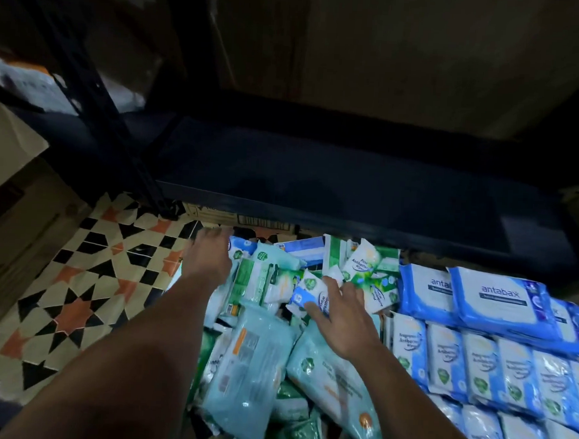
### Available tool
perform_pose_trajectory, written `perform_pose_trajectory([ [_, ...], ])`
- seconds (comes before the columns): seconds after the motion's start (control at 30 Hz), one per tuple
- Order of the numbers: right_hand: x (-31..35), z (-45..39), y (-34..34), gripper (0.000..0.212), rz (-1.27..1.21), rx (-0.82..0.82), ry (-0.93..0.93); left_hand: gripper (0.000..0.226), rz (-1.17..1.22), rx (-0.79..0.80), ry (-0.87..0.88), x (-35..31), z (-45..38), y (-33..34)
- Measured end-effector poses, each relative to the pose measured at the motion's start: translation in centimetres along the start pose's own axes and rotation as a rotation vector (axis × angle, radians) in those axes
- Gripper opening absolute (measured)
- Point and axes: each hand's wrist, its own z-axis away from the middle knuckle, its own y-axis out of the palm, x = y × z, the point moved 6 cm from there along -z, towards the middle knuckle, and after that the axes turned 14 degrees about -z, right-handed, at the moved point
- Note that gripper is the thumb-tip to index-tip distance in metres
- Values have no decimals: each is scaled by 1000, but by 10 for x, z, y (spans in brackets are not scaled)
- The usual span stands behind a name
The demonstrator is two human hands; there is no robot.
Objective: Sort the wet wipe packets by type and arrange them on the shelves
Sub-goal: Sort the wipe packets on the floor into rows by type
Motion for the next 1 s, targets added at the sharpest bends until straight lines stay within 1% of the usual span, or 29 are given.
perform_pose_trajectory([
  [0.1,-1,-9,3,59,-14,-11,-57,72,-76,113,67,-6,-21,14],
  [0.23,3,-20,3,60,-21,-63,-120,74,-100,260,149,-11,-37,38],
  [0.3,2,-24,3,59,-44,-70,-134,75,-111,329,131,-12,-39,47],
  [0.37,1,-28,3,58,-67,-70,-140,72,-131,355,86,-10,-43,50],
  [0.43,0,-30,2,56,-85,-71,-153,66,-131,327,78,-7,-50,52],
  [0.53,0,-32,0,57,-129,-44,-167,62,-42,246,101,5,-64,51],
  [0.7,-5,-37,-9,57,-311,14,-135,44,330,99,-45,29,-57,40],
  [0.8,-5,-37,-19,66,-302,74,-63,42,411,40,-11,33,-42,29],
  [0.87,-2,-34,-26,68,-296,102,-31,41,463,-38,12,33,-29,12],
  [0.93,2,-30,-34,64,-312,108,0,40,564,-116,26,31,-15,-7],
  [1.0,6,-22,-45,57,-378,46,13,39,740,-149,-7,30,-1,-22],
])
